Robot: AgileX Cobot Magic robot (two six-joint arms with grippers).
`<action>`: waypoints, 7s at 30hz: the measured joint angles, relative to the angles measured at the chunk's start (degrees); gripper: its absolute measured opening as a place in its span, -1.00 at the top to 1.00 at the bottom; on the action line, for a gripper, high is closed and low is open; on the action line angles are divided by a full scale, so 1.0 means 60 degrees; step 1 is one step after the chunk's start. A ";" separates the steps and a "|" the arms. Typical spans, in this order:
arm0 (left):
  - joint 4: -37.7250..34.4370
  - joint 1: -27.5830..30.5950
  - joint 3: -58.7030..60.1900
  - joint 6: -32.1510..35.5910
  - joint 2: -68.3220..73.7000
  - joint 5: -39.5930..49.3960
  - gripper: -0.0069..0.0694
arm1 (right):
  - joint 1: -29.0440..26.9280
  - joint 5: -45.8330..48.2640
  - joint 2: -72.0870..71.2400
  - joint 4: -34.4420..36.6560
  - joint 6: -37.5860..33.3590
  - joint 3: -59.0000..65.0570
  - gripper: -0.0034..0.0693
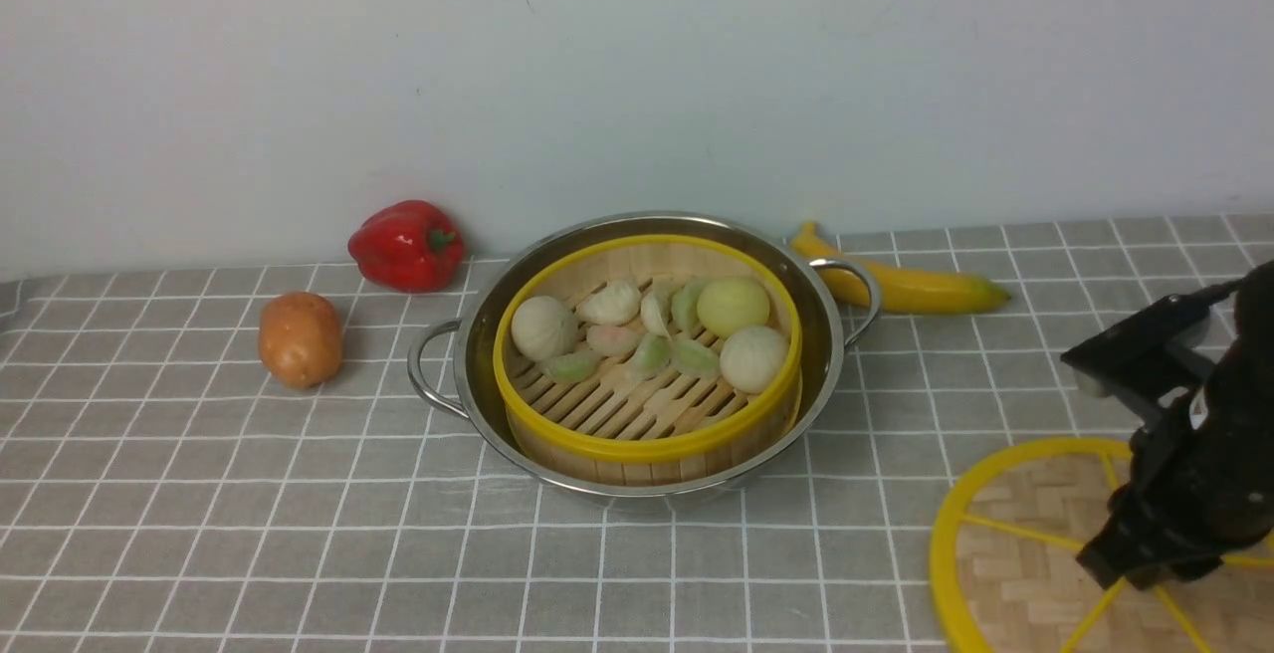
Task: Place the steamer in the pot on the grey tablecloth, and put the lid on the steamer.
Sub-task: 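Move the gripper down to the bamboo steamer lid and grasp its center knob, then place the bamboo steamer lid onto the steamer basket in the pot with the right gripper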
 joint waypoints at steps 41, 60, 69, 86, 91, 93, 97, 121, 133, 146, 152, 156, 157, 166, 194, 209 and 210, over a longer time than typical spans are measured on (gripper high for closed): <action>0.0008 0.0000 0.0000 0.0000 0.0000 0.0000 0.18 | 0.2953 0.2909 0.4443 0.1867 -0.3803 -1.0585 0.50; 0.0008 0.0000 0.0000 0.0000 0.0000 0.0000 0.18 | 0.3068 0.1808 0.4911 0.2209 -0.4013 -1.0633 0.50; 0.0008 0.0000 0.0000 0.0000 0.0000 0.0000 0.18 | 0.3068 0.1701 0.5278 0.2238 -0.3949 -1.0633 0.50; 0.0008 0.0000 0.0000 0.0000 0.0000 0.0000 0.18 | 0.3068 0.1392 0.5339 0.2314 -0.3949 -1.0617 0.50; 0.0008 0.0000 0.0000 0.0000 0.0000 0.0000 0.18 | 0.3068 0.1369 0.5339 0.2370 -0.3957 -1.0617 0.50; 0.0008 0.0000 0.0000 0.0000 0.0000 0.0000 0.18 | 0.3068 0.1369 0.5339 0.2391 -0.3957 -1.0617 0.50; 0.0008 0.0000 0.0000 0.0000 0.0000 0.0000 0.18 | 0.3068 0.1369 0.5339 0.2423 -0.3957 -1.0617 0.50; 0.0008 0.0000 0.0000 0.0000 0.0000 -0.0009 0.18 | 0.3068 0.1328 0.5645 0.2459 -0.3996 -1.0617 0.50; 0.0008 0.0000 0.0000 0.0000 0.0000 -0.0009 0.18 | 0.3068 0.1257 0.5652 0.2451 -0.4182 -1.0617 0.50; 0.0008 0.0000 0.0000 0.0000 0.0000 -0.0009 0.18 | 0.3068 0.1139 0.5655 0.2511 -0.4274 -1.0679 0.50; 0.0008 0.0000 0.0000 0.0000 0.0000 -0.0009 0.18 | 0.3068 0.1139 0.5655 0.2529 -0.4265 -1.0679 0.50; 0.0008 0.0000 0.0000 0.0000 0.0000 -0.0009 0.18 | 0.3068 0.1139 0.5655 0.2529 -0.4265 -1.0679 0.50; 0.0008 0.0000 0.0000 0.0000 0.0000 -0.0009 0.18 | 0.3068 0.1139 0.5655 0.2529 -0.4265 -1.0679 0.50; 0.0008 0.0000 0.0000 0.0000 0.0000 -0.0009 0.18 | 0.3068 0.1139 0.5655 0.2529 -0.4265 -1.0679 0.46; 0.0008 0.0000 0.0000 0.0000 0.0000 -0.0009 0.18 | 0.3068 0.1317 0.5675 0.2280 -0.4279 -1.0697 0.02; 0.0008 0.0000 0.0000 0.0000 0.0000 -0.0009 0.18 | 0.3068 0.1003 0.5824 0.2782 -0.4517 -1.0697 0.24; 0.0008 0.0000 0.0000 0.0000 0.0000 -0.0009 0.18 | 0.3068 0.1003 0.5861 0.2866 -0.4517 -1.0697 0.24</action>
